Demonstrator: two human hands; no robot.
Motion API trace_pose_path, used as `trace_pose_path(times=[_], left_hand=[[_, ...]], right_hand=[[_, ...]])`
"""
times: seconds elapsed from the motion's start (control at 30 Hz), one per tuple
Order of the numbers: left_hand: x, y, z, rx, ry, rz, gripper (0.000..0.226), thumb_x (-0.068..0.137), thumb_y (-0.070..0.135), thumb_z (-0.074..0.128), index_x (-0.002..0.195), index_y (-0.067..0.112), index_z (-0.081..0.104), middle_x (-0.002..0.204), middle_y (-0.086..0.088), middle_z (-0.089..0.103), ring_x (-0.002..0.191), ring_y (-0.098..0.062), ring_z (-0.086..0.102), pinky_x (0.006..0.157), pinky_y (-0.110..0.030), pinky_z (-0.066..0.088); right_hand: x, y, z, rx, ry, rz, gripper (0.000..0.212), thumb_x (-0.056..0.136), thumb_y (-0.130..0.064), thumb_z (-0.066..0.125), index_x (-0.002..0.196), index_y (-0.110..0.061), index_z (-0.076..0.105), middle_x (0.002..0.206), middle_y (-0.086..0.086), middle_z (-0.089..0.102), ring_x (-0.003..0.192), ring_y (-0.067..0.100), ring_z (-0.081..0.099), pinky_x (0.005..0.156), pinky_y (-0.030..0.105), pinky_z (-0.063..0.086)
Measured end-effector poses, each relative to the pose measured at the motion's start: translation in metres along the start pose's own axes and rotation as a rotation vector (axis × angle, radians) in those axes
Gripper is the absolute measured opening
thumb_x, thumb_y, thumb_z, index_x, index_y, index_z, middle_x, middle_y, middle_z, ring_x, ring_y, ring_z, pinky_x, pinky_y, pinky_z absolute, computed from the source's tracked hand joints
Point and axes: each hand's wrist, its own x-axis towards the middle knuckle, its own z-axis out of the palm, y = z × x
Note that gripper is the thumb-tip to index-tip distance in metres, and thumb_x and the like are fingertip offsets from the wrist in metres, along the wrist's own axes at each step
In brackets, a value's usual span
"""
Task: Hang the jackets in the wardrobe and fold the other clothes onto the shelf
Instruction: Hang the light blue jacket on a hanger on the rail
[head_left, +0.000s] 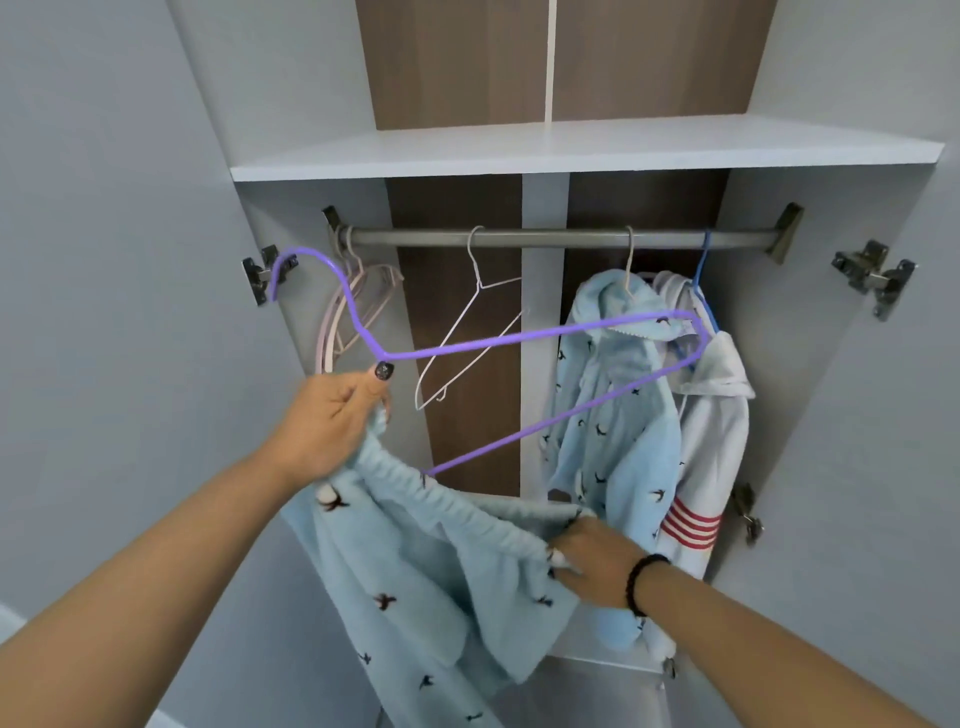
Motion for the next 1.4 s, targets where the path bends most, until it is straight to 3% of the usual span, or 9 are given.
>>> trace_pose_path(times=[0.23, 0.33, 0.43, 0.53, 0.77, 0.97, 1.17, 1.27, 1.4], left_hand=[[-0.027, -0.052, 0.01, 0.366, -0.228, 0.036, 0.066, 0.088, 0.073, 0.023, 0.057, 0.019, 0.044, 0.044, 0.003, 0.041, 0.047, -0.016, 0.044, 0.054, -0.037, 0.044], [-0.03, -0.064, 0.028, 0.456, -0.276, 0.042, 0.059, 0.086, 0.067, 0.024, 0.057, 0.022, 0.048, 0.047, 0.007, 0.045, 0.056, -0.021, 0.049, 0.053, -0.031, 0.037], [-0.023, -0.065, 0.043, 0.637, -0.368, -0.025, 0.061, 0.09, 0.067, 0.022, 0.075, 0.023, 0.063, 0.076, 0.006, 0.066, 0.08, -0.02, 0.063, 0.061, -0.029, 0.04], [-0.013, -0.056, 0.061, 0.719, -0.426, 0.111, 0.07, 0.079, 0.074, 0.006, 0.075, 0.026, 0.056, 0.084, 0.003, 0.069, 0.082, -0.019, 0.065, 0.067, -0.03, 0.047], [0.019, -0.001, 0.096, 0.259, -0.239, 0.122, 0.057, 0.081, 0.071, 0.037, 0.059, 0.021, 0.053, 0.053, 0.003, 0.052, 0.056, -0.013, 0.051, 0.057, -0.029, 0.043], [0.034, 0.025, 0.109, -0.014, -0.096, 0.045, 0.04, 0.074, 0.06, 0.068, 0.054, 0.026, 0.061, 0.058, 0.013, 0.063, 0.063, -0.005, 0.059, 0.054, -0.015, 0.044], [0.036, 0.034, 0.103, -0.247, -0.183, 0.066, 0.021, 0.063, 0.036, 0.086, 0.063, 0.025, 0.069, 0.065, 0.003, 0.068, 0.061, -0.013, 0.06, 0.057, -0.023, 0.049], [0.033, 0.034, 0.094, -0.276, -0.209, 0.147, 0.018, 0.063, 0.027, 0.088, 0.069, 0.027, 0.071, 0.072, 0.009, 0.07, 0.065, -0.009, 0.064, 0.061, -0.016, 0.049], [0.043, 0.019, 0.067, -0.255, -0.117, 0.154, 0.027, 0.07, 0.012, 0.084, 0.076, 0.035, 0.071, 0.081, 0.02, 0.072, 0.076, 0.003, 0.066, 0.068, -0.004, 0.044]], right_hand=[[-0.028, 0.068, -0.058, -0.315, 0.133, -0.008, 0.029, 0.094, -0.026, 0.041, 0.118, -0.028, 0.057, 0.125, -0.009, 0.054, 0.119, 0.014, 0.045, 0.107, 0.036, 0.016], [-0.048, 0.078, -0.082, -0.357, 0.153, -0.026, 0.023, 0.09, -0.024, 0.048, 0.107, -0.015, 0.06, 0.109, 0.005, 0.059, 0.109, 0.023, 0.051, 0.097, 0.032, 0.033], [-0.066, 0.072, -0.112, -0.295, 0.271, -0.058, 0.01, 0.082, -0.016, 0.059, 0.084, -0.007, 0.064, 0.086, 0.01, 0.061, 0.088, 0.028, 0.058, 0.082, 0.037, 0.048], [-0.072, 0.05, -0.136, -0.303, 0.334, -0.146, 0.009, 0.072, -0.015, 0.066, 0.076, -0.006, 0.063, 0.076, 0.008, 0.059, 0.074, 0.027, 0.058, 0.072, 0.034, 0.051], [-0.059, 0.009, -0.15, -0.131, 0.484, -0.151, 0.018, 0.083, -0.017, 0.062, 0.096, -0.005, 0.065, 0.081, 0.004, 0.061, 0.081, 0.022, 0.056, 0.074, 0.032, 0.049], [-0.05, 0.014, -0.153, -0.032, 0.573, 0.076, 0.029, 0.093, -0.027, 0.058, 0.116, -0.011, 0.062, 0.093, 0.0, 0.049, 0.086, 0.016, 0.05, 0.076, 0.03, 0.046], [-0.04, 0.007, -0.145, -0.326, 0.437, 0.157, 0.03, 0.101, -0.035, 0.034, 0.104, -0.016, 0.056, 0.095, 0.001, 0.061, 0.088, 0.023, 0.056, 0.068, 0.031, 0.037], [-0.041, 0.005, -0.139, -0.248, 0.418, 0.16, 0.025, 0.102, -0.032, 0.032, 0.091, -0.017, 0.049, 0.071, -0.001, 0.056, 0.064, 0.025, 0.049, 0.06, 0.029, 0.027], [-0.054, 0.007, -0.136, -0.047, 0.329, 0.216, 0.04, 0.1, -0.043, 0.031, 0.064, -0.027, 0.031, 0.054, -0.007, 0.039, 0.058, 0.02, 0.045, 0.057, 0.033, 0.036]])
